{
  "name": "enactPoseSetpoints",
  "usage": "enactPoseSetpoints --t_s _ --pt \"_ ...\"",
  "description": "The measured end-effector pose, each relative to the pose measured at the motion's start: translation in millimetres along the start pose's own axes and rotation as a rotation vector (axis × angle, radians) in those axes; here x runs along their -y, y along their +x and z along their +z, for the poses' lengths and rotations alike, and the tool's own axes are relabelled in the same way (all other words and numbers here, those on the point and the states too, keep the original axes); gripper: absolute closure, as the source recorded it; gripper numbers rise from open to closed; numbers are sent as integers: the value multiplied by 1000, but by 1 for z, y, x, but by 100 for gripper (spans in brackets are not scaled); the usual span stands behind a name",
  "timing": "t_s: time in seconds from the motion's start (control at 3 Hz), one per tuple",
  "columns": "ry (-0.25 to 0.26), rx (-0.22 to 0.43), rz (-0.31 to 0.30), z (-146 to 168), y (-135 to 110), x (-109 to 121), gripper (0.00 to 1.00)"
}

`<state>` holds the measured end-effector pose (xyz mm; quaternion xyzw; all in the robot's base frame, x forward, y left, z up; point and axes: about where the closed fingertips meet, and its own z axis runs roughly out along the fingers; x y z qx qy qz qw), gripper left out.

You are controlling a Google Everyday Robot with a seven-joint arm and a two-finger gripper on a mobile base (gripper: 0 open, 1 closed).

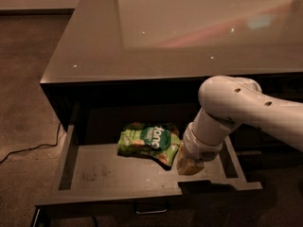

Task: Open top drawer

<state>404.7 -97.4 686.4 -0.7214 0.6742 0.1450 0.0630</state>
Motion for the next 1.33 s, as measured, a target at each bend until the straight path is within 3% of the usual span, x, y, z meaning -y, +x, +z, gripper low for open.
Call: enactPoseSetpoints --t_s 0.33,0.67,1.0,1.33 --pt "0 0 0 0 0 0 12" --pt "0 0 0 0 0 0 0" --pt "1 7 2 0 0 1 0" --pt "20 63 -3 1 2 15 0"
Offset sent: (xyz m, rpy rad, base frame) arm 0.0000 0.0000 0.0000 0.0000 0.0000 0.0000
